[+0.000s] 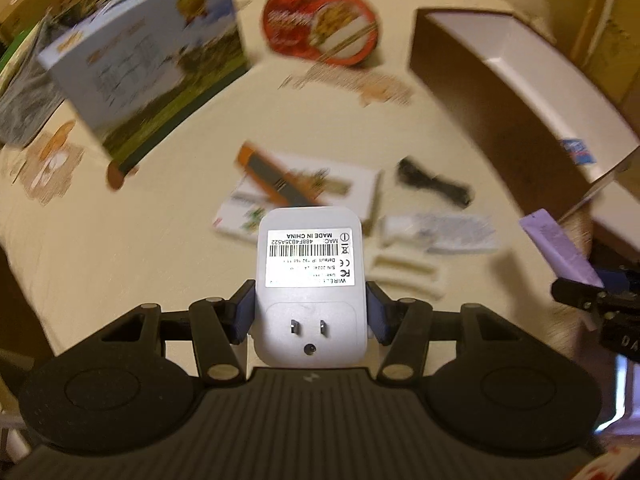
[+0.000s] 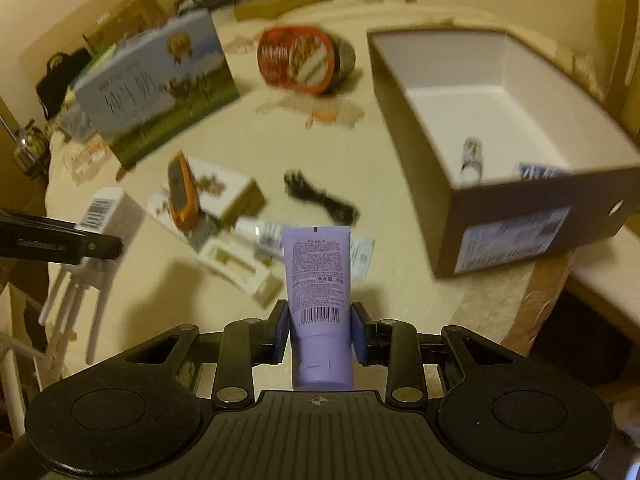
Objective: Organize rigid objects
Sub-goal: 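Carry the repeater and purple tube with both tools into the shoebox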
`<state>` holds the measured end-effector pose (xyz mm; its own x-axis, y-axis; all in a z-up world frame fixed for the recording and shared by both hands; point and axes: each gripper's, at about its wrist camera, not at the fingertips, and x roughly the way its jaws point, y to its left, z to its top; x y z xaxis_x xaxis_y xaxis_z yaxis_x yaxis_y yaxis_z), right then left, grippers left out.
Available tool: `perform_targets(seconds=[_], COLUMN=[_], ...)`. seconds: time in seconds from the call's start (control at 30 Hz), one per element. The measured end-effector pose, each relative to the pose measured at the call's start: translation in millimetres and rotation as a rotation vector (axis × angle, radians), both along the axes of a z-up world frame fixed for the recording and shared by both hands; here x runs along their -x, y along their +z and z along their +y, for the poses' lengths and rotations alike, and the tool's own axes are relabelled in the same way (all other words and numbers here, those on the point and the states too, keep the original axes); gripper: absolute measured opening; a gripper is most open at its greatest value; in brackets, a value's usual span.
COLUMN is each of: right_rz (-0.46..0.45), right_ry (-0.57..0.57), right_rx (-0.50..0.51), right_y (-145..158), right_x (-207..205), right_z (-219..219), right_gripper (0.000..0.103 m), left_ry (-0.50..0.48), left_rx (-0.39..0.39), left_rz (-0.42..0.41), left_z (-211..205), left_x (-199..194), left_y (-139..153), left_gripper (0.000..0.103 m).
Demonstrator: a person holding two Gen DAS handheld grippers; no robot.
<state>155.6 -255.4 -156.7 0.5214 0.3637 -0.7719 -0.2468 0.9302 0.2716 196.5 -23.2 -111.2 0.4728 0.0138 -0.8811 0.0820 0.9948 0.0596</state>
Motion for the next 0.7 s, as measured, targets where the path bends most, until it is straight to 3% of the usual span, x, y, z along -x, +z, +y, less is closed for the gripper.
perform_targets(seconds=[0.33,0.7], right_rz=[-0.093,-0.105], right_ry=[-0.11,-0.224], right_rx=[0.016,0.018], right_y=[40.7,48.9], right_x=[-31.7,-96.7], right_z=[-51.0,-124.4], right_gripper=[0.029,0.029], left_ry=[-0.112,-0.206], left_rx=[0.094,0.186], left_rz=[-0.061,-0.061], left_z=[-89.3,-203.5], left_x=[-54.0,-133.9], left_y=[40.2,44.6], left_gripper=[0.052,0.052])
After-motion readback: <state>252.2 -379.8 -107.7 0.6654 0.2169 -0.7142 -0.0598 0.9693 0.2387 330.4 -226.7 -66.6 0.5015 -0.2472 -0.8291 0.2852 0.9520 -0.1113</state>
